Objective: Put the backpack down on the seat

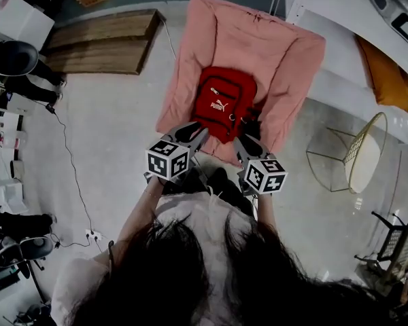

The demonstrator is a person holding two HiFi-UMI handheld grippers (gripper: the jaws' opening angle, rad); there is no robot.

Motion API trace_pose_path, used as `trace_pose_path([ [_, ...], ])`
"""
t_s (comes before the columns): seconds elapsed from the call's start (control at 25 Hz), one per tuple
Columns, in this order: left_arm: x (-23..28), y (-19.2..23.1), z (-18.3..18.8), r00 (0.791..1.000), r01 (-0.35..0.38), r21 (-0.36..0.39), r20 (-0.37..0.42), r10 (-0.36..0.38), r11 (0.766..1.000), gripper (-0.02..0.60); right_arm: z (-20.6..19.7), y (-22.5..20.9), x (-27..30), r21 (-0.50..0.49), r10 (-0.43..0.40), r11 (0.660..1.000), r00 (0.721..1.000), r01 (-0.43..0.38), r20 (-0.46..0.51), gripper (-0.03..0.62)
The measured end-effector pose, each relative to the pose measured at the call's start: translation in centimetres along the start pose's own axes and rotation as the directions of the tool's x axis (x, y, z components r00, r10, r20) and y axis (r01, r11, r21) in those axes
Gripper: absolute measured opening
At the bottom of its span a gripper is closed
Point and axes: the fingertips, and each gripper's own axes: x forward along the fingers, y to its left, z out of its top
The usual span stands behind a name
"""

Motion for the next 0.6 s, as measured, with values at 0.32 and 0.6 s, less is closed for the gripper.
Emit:
trace_pose_path([
  [0.32, -2.9, 2.9, 0.2, 0.999, 0.053, 0.054, -0.014, -0.052, 0.997, 0.117, 1.1, 2.0, 2.3, 0.030, -0.060, 0.998, 0.996, 0.058, 0.061, 0.097],
  [0.6, -7.6, 7.3, 0.1, 0.991, 0.128, 0.123, -0.039, -0.125, 0.984, 0.117, 0.1, 7.9, 4.8, 0.054, -0.145, 0.989, 0.982, 0.139, 0.120, 0.097],
])
